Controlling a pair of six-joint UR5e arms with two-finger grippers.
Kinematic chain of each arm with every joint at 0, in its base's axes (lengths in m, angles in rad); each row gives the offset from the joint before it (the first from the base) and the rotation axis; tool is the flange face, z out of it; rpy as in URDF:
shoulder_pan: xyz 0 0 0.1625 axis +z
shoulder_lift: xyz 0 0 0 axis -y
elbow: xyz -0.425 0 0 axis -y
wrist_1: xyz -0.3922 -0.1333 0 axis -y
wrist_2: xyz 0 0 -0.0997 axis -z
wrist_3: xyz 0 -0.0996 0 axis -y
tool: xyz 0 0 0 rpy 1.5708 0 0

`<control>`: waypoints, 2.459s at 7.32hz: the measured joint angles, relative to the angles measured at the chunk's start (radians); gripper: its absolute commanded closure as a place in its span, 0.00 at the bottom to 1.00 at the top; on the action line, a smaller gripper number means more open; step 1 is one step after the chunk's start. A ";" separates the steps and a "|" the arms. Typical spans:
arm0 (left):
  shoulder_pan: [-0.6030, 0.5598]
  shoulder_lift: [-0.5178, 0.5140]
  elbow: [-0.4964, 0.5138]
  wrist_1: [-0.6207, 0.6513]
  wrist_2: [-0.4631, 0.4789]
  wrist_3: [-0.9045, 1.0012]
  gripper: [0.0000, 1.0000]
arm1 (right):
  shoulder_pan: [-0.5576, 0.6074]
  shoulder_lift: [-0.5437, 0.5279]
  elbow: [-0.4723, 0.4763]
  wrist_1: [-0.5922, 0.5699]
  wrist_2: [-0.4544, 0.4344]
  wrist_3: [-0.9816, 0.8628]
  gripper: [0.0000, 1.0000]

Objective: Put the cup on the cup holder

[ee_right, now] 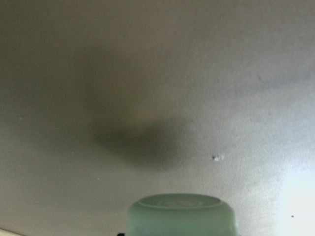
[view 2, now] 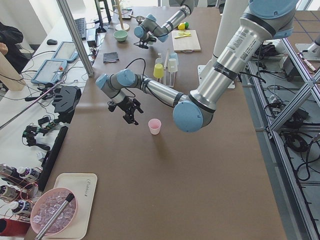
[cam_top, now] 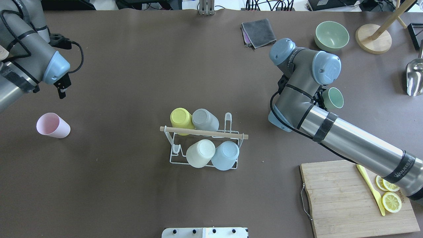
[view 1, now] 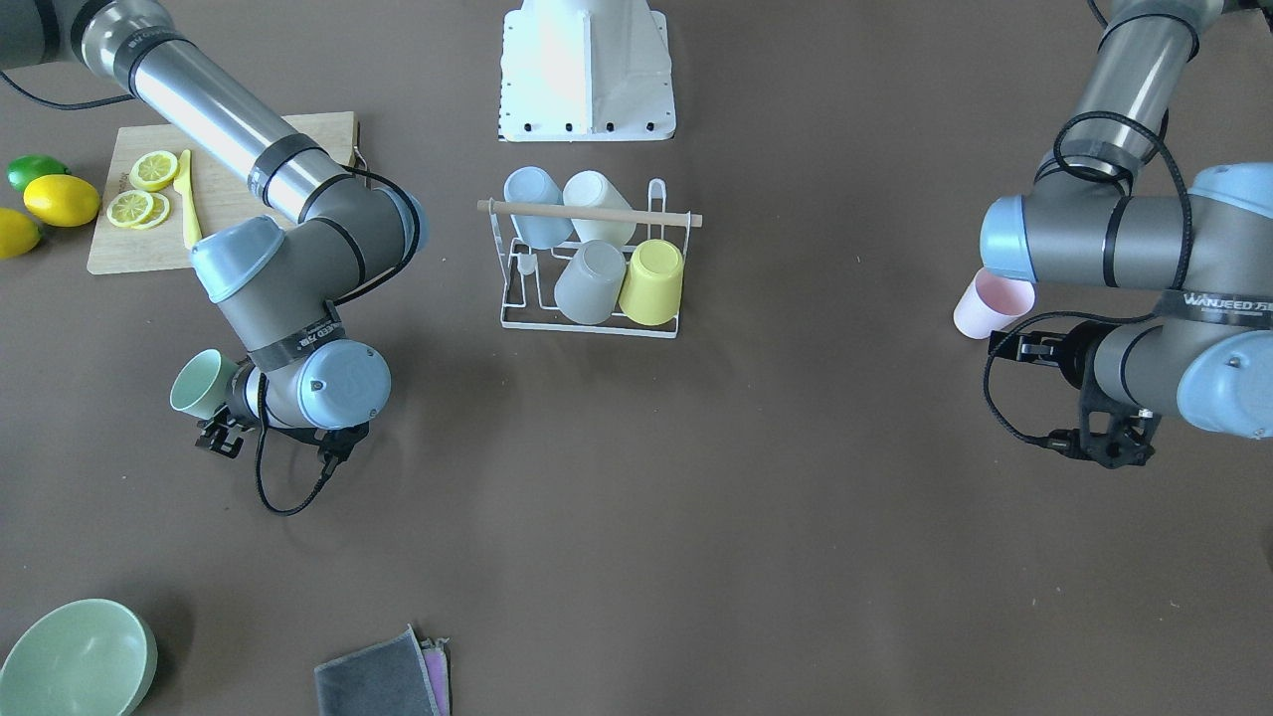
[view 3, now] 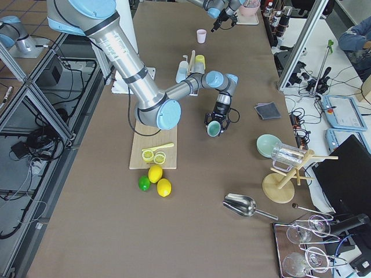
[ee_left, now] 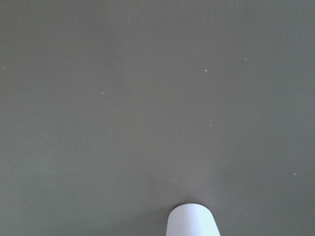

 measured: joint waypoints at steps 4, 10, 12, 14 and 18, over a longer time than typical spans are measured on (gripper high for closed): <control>0.041 0.000 0.015 0.017 0.011 0.044 0.02 | 0.133 -0.072 0.142 -0.004 0.075 -0.067 1.00; 0.093 -0.031 0.149 -0.029 0.002 0.040 0.02 | 0.241 -0.205 0.444 -0.002 0.210 -0.051 1.00; 0.099 -0.046 0.184 -0.031 0.006 0.047 0.02 | 0.221 -0.206 0.468 -0.003 0.196 -0.058 1.00; 0.104 -0.058 0.211 -0.031 0.014 0.049 0.03 | 0.203 -0.203 0.481 -0.001 0.193 -0.065 1.00; 0.119 -0.077 0.259 -0.001 0.018 0.103 0.03 | 0.235 -0.216 0.499 0.138 0.223 -0.066 1.00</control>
